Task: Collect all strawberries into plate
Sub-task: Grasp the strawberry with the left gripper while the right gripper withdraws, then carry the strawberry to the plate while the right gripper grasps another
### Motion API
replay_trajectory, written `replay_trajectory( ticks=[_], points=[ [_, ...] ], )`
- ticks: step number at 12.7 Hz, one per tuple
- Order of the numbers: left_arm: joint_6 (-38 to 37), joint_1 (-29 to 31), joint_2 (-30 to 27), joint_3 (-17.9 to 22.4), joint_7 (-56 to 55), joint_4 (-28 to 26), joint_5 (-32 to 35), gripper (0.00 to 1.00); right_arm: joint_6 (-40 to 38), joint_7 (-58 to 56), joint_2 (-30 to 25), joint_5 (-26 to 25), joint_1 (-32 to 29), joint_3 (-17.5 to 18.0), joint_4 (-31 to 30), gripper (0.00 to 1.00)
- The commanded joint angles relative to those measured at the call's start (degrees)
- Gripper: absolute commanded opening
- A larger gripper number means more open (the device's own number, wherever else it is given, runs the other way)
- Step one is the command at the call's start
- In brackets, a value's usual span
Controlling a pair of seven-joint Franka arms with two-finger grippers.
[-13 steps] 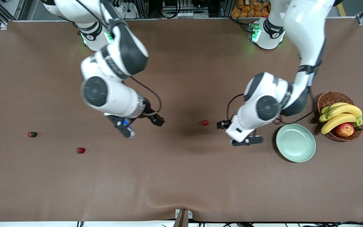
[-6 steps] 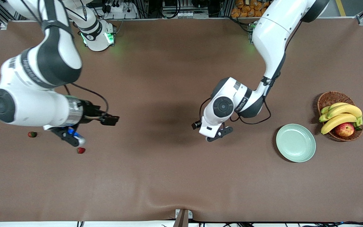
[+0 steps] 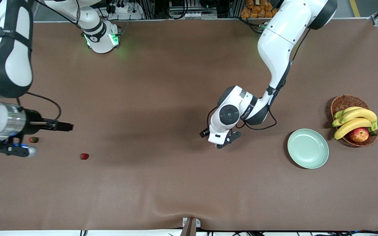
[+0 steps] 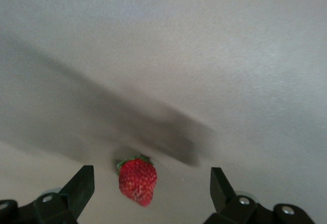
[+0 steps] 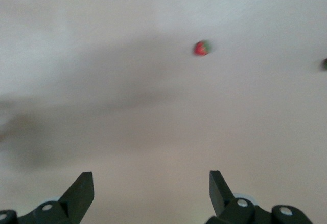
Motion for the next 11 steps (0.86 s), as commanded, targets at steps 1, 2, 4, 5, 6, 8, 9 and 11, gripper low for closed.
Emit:
replay_trajectory(
  ticks=[1, 2, 4, 5, 6, 8, 9, 11],
  points=[
    [1.0, -0.3, -0.1, 0.1, -2.0, -1.5, 0.9, 1.0, 4.5, -10.7, -1.2, -7.3, -2.6, 1.1, -3.0, 1.0],
    [0.7, -0.3, -0.4, 0.1, -2.2, -2.3, 0.9, 1.0, 7.2, -14.6, -1.2, -7.5, -4.5, 1.1, -4.5, 1.0],
    [0.4, -0.7, -0.7, 0.1, -2.1, -3.3, 1.0, 1.0, 12.8, -22.3, -0.2, -6.9, -9.6, 1.1, -7.3, 1.0],
    [0.3, -0.6, -0.9, 0.1, -2.0, -3.3, 1.1, 0.86, 15.9, -28.6, 1.7, -6.8, -11.5, 1.2, -7.6, 1.0],
    [0.0, -0.6, -1.0, 0.1, -1.7, -3.3, 1.1, 0.68, 18.7, -33.2, 4.3, -6.8, -13.0, 1.2, -7.6, 1.0],
    [-1.1, -0.4, -1.1, 0.1, -1.5, -3.1, 1.8, 0.62, 22.2, -35.1, 7.9, -6.8, -13.8, 1.2, -7.7, 1.0],
    [-1.2, -0.3, -1.6, 0.1, -1.4, -3.0, 1.9, 0.62, 23.7, -35.5, 9.0, -6.8, -13.9, 1.2, -8.1, 1.0],
    [-1.2, -0.2, -1.7, 0.1, -1.4, -3.0, 1.9, 0.58, 30.8, -41.7, 9.2, -6.8, -15.0, 1.2, -14.8, 1.0]
  ],
)
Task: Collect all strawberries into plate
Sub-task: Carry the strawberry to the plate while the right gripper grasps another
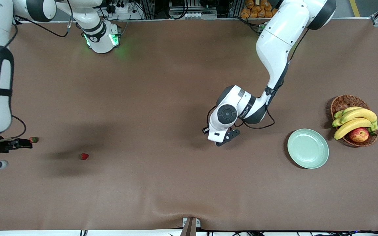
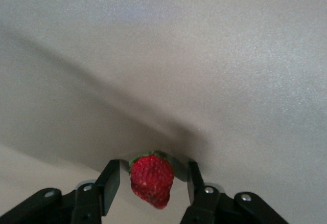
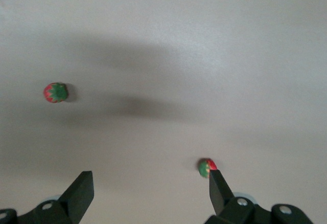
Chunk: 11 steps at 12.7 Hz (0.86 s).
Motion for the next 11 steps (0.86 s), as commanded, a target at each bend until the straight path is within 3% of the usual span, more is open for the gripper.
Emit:
replay_trajectory(
  ticks=[1, 4, 7, 11],
  points=[
    [-0.9, 0.2, -1.5, 0.3, -0.8, -1.2, 1.5, 0.5, 10.1, -8.1, -0.9, -0.5, -2.1, 0.9, -9.2, 1.0],
    [-1.8, 0.4, -2.1, 0.3, -0.9, -1.2, 1.8, 0.0, 13.8, -12.4, -0.6, -0.4, -5.4, 1.1, -12.6, 1.0],
    [-3.4, 2.8, -5.1, 0.4, -0.8, -0.9, 1.8, 0.0, 21.4, -13.3, -0.6, -0.4, -5.6, 1.2, -19.2, 1.0],
    [-4.8, 13.7, -13.6, 0.3, -1.6, -0.5, 2.9, 0.0, 23.7, -17.4, 0.3, 0.5, -6.7, 1.2, -21.2, 0.95]
  ],
)
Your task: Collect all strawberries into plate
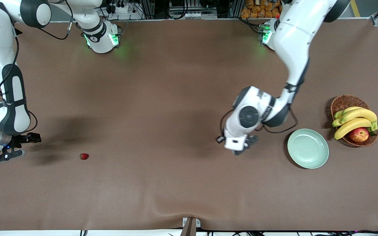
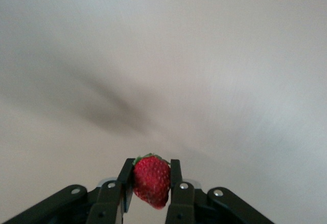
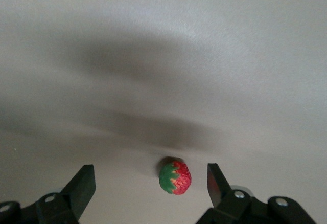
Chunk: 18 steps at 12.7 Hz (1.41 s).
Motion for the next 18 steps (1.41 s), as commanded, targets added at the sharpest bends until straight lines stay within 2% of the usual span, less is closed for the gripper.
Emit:
replay_trajectory(
  ticks=[1, 3, 6, 7, 10, 11, 12, 13, 14, 16, 18],
  points=[
    [-3.2, 9.1, -7.4, -0.7, -1.0, -1.8, 1.4, 0.0, 3.7, -5.5, -0.5, 0.4, -1.9, 0.9, -3.2, 0.95],
    [-3.2, 15.2, -8.6, -0.7, -0.8, -1.7, 1.5, 0.0, 3.8, -7.3, 0.0, 0.4, -2.1, 0.9, -3.2, 0.92],
    [-2.7, 22.7, -7.1, -0.7, -0.1, -1.3, 5.6, 0.0, 5.5, -9.8, 1.0, 0.4, -3.1, 1.0, -3.2, 0.78],
    [-2.5, 24.0, -5.3, -0.7, 0.0, -1.2, 7.0, 0.0, 5.7, -10.6, 1.4, 0.5, -3.4, 1.0, -3.2, 0.7],
    [-1.1, 26.0, -0.8, -0.6, 0.1, -1.2, 10.0, 0.0, 6.4, -11.7, 2.4, 0.7, -4.0, 1.0, -3.2, 0.57],
    [-0.5, 26.5, 0.2, -0.6, 0.1, -1.6, 11.6, 0.0, 6.4, -11.7, 2.5, 0.8, -4.2, 1.2, -3.2, 0.49],
    [-0.3, 26.8, 1.3, -0.6, 0.1, -1.7, 13.6, 0.0, 6.4, -11.7, 2.5, 0.7, -4.3, 1.7, -3.2, 0.36],
    [-0.3, 27.6, 2.5, -0.7, 0.1, -1.7, 15.4, 0.0, 6.0, -11.7, 2.5, 0.7, -4.3, 1.7, -2.7, 0.17],
    [0.0, 29.0, 3.2, -0.7, 0.2, -1.9, 17.0, 0.0, 5.2, -11.4, 2.2, 0.7, -4.2, 1.9, -2.7, 0.05],
    [0.0, 30.4, 3.3, -0.7, 0.6, -3.3, 17.5, 0.0, -0.8, -10.7, 2.0, 1.0, -4.2, 2.3, 1.1, 0.0],
    [0.0, 31.2, 3.2, -0.7, 1.8, -3.9, 17.5, 0.0, -12.1, -6.9, 1.8, 5.1, -3.5, 2.2, 7.0, 0.0]
  ],
)
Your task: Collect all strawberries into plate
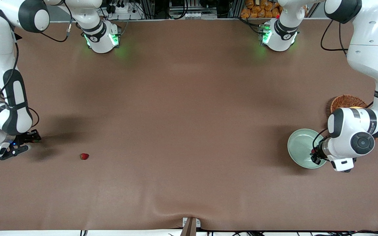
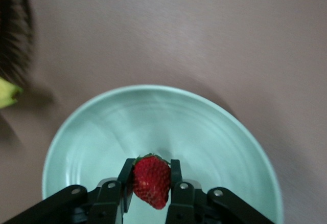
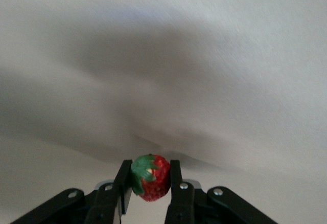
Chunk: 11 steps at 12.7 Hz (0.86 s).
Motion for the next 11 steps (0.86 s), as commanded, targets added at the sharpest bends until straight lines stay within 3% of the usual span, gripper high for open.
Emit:
replay_trajectory(
  ticks=[1, 2, 3, 4, 5, 7, 11],
  points=[
    [0.5, 1.1, -0.9, -0.7, 0.6, -1.3, 1.4, 0.0, -11.6, 2.4, -1.2, 3.7, -0.6, 1.1, 6.8, 0.0],
    [0.5, 1.2, -1.0, -0.7, 0.6, -1.3, 1.4, 0.0, -15.4, 5.2, -1.9, 3.7, 0.3, 1.5, 8.1, 0.0],
    [0.5, 1.3, -1.1, -0.7, 0.5, -1.3, 1.3, 0.18, -18.2, 8.7, -2.6, 3.7, 1.9, 1.6, 8.9, 0.0],
    [0.5, 1.8, -1.3, -0.7, 0.6, -1.2, 1.4, 0.89, -20.5, 12.2, -3.8, 3.8, 3.3, 1.7, 9.2, 0.0],
    [0.5, 2.3, -2.0, -1.1, 0.0, -0.7, 0.6, 1.0, -22.4, 15.7, -5.5, 3.8, 4.8, 1.8, 9.2, 0.0],
    [0.4, 2.3, -3.9, -1.3, 0.4, -0.6, 0.1, 1.0, -26.4, 23.4, -8.4, 4.4, 8.1, 2.0, 9.2, 0.0],
    [0.4, 2.3, -6.5, -3.2, 0.3, -0.7, 0.0, 1.0, -32.2, 44.1, -11.0, 13.0, 16.8, 2.0, 9.0, 0.0]
  ],
)
